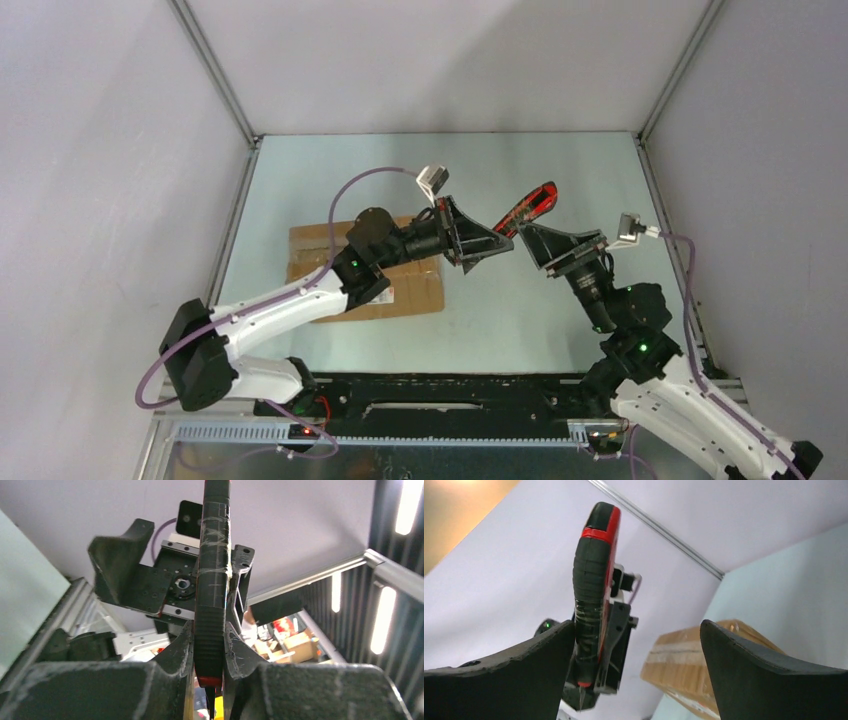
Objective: Unpack the express box
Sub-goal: Cut the express box at the center of the board.
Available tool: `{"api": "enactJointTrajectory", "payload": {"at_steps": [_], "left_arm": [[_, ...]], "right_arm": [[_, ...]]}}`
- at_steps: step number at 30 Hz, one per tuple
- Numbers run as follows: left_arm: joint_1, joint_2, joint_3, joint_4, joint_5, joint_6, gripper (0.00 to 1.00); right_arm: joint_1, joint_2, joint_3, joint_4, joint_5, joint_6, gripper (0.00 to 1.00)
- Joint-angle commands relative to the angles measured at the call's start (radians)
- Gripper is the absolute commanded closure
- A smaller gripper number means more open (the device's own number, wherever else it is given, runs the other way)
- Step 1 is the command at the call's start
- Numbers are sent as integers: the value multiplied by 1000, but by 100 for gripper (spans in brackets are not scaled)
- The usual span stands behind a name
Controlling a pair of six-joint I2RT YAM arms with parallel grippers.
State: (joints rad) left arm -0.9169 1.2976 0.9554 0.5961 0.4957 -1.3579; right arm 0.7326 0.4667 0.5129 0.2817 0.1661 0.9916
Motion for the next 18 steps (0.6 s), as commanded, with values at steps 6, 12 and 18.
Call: {"api": "enactJointTrajectory", "payload": {"at_steps": [6, 12, 18], "left_arm": [[-47, 35, 43, 106, -94, -237, 100], [-53, 38, 31, 125, -116, -248, 100], [-33, 24, 35, 57, -13, -182, 45]], "right_arm": [[92, 194, 25, 341, 122, -74, 9], [94, 236, 59, 347, 102, -69, 65], [23, 233, 67, 317, -32, -48, 100]]}}
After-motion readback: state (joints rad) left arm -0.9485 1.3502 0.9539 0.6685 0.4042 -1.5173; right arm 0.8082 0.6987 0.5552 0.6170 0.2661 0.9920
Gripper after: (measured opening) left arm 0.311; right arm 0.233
